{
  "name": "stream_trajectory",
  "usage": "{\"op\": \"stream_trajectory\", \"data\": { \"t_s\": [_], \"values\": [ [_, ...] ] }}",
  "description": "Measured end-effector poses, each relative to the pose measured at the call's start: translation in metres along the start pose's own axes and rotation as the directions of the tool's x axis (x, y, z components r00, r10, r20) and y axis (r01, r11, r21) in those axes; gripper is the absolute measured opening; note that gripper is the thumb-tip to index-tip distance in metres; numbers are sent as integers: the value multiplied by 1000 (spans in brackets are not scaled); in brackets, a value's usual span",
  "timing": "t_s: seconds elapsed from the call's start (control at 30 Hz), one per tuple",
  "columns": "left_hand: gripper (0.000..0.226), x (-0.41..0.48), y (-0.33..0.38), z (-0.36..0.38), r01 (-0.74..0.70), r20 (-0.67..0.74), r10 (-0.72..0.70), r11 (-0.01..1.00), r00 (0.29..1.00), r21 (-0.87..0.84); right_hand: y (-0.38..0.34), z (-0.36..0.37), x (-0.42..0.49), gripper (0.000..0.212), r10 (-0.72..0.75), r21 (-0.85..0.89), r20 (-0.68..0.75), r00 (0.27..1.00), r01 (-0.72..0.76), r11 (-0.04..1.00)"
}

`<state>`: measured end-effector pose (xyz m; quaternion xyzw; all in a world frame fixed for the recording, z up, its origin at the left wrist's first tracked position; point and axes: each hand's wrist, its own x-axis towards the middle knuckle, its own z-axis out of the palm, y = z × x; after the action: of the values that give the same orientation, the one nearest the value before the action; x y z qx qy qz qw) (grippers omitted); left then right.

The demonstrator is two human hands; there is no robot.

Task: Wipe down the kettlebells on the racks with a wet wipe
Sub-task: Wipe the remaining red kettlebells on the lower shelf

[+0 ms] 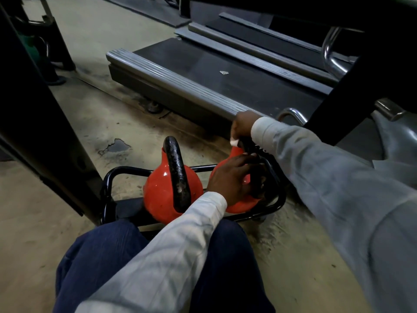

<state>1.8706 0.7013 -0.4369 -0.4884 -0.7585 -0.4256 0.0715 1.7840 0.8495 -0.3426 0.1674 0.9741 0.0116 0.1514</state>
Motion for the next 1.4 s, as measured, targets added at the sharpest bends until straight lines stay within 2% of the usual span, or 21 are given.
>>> {"op": "stream_trajectory", "data": {
  "t_s": [0.1,0.13,0.2,0.27,0.3,0.33,0.37,0.4,0.47,0.5,0.53,0.63,0.77,0.83,0.93,1.0,1.03,1.13,1.2,1.3,1.4],
  "values": [
    [43,-2,3,3,36,-4,-36,999,999,-21,26,2,-4,30,210,337,37,977,-210,918],
    [43,-1,3,4,45,-4,-45,999,999,-26,34,7,-7,23,256,517,72,964,-255,817],
    [41,-1,1,7,55,-14,-56,997,998,-46,45,21,-21,20,312,811,184,932,-323,487],
    [40,-1,-2,12,54,-31,-56,996,998,-76,51,36,-47,24,239,934,253,937,-301,192],
    [40,-2,-2,15,57,-39,-61,994,997,-92,53,40,-60,24,199,960,238,951,-261,103],
    [40,-2,-2,18,64,-43,-69,993,997,-98,54,43,-69,22,182,975,193,964,-209,77],
    [41,-3,-2,20,73,-41,-77,993,996,-93,55,44,-75,18,188,982,119,975,-144,123],
    [41,-4,-1,22,82,-37,-85,993,996,-86,54,41,-75,16,221,961,15,975,-74,265],
    [43,-8,0,25,91,-33,-94,993,995,-77,49,30,-61,14,225,719,-216,950,-1,695],
    [45,-10,1,25,86,-28,-88,994,996,-74,43,24,-51,13,184,576,-276,944,9,817],
    [49,-12,1,25,71,-20,-73,995,997,-64,33,19,-43,11,133,478,-270,954,13,878],
    [50,-22,7,26,-22,-2,22,1000,1000,7,6,14,-23,13,27,146,-189,982,0,989],
    [42,-28,9,26,-104,-10,105,993,994,56,0,20,-32,10,-129,-196,-250,960,80,977],
    [40,-28,7,26,-130,-32,132,989,991,74,11,25,-40,10,-184,-187,-224,957,143,972],
    [40,-29,4,26,-122,-46,126,989,991,79,38,35,-53,16,-140,197,-327,935,212,957],
    [40,-29,4,27,-100,-56,105,992,993,77,47,44,-62,15,78,543,-439,895,196,817],
    [40,-29,5,27,-92,-59,97,993,994,77,48,51,-64,15,215,694,-416,884,155,703],
    [40,-30,7,27,-74,-53,76,996,996,46,45,77,-61,27,443,957,-137,886,3,290],
    [40,-31,7,26,-54,-46,56,998,997,39,48,91,-53,32,448,994,-14,894,-35,101],
    [41,-31,8,24,-50,-22,51,998,998,47,45,90,-67,19,334,974,150,931,-81,-211],
    [41,-32,10,26,-29,-22,30,999,999,29,56,91,-85,10,266,981,127,956,-81,-178]
  ]
}}
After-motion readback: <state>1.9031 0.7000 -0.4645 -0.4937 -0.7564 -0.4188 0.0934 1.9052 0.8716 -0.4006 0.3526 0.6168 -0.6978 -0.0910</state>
